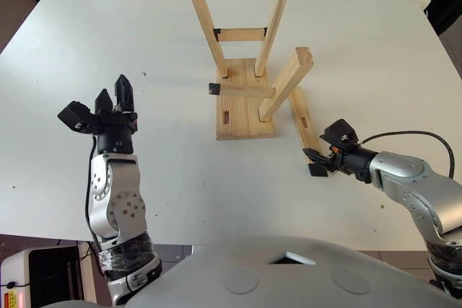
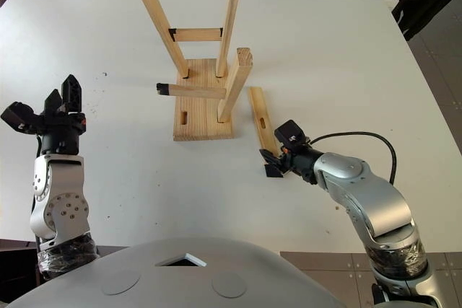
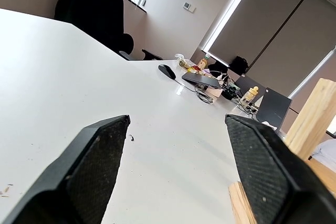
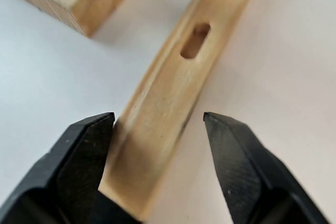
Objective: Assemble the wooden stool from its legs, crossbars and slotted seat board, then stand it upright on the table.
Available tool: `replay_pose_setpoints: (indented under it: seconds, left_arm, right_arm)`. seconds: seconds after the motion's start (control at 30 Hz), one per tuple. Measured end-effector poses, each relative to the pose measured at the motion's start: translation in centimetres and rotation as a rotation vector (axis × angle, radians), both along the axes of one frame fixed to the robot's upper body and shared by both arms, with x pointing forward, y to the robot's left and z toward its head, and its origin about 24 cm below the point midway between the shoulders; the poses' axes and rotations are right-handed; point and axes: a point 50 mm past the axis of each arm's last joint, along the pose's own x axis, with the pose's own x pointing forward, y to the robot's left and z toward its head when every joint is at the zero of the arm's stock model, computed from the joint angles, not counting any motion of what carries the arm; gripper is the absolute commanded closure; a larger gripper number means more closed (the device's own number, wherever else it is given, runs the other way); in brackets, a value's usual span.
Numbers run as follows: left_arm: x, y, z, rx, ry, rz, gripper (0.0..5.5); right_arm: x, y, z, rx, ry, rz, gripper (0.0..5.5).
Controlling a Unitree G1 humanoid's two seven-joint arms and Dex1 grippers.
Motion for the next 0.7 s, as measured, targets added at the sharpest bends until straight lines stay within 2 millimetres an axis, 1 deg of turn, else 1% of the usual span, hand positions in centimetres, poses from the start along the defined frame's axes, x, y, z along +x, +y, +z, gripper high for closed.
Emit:
replay_pose_setpoints:
  seconds: [0.1,0.2,0.33,0.43,0.6,0.7]
  left_arm:
    - [0.0,-0.1,0.0,0.001,0.003,-0.004,2.13]
    - [0.0,-0.2,0.0,0.003,0.003,-0.007,2.13]
    - [0.2,-0.3,0.1,0.007,-0.003,-0.013,2.13]
    - [0.9,-0.4,0.6,0.019,-0.024,-0.022,2.13]
    - [1.4,-0.3,0.9,0.027,-0.036,-0.029,2.13]
    - [1.5,-0.3,0.8,0.025,-0.03,-0.029,2.13]
  right_arm:
    - [-0.4,-0.5,-0.7,-0.023,0.037,-0.003,2.36]
    - [-0.3,-0.8,-0.8,-0.018,0.033,-0.002,2.36]
    - [0.0,-1.4,-1.0,-0.009,0.02,-0.025,2.93]
    - [0.1,-1.4,-1.3,0.01,0.006,-0.042,3.4]
    - [0.4,-1.7,-1.6,0.022,-0.029,-0.078,3.44]
    - [0.3,-1.6,-1.8,0.025,-0.045,-0.078,3.44]
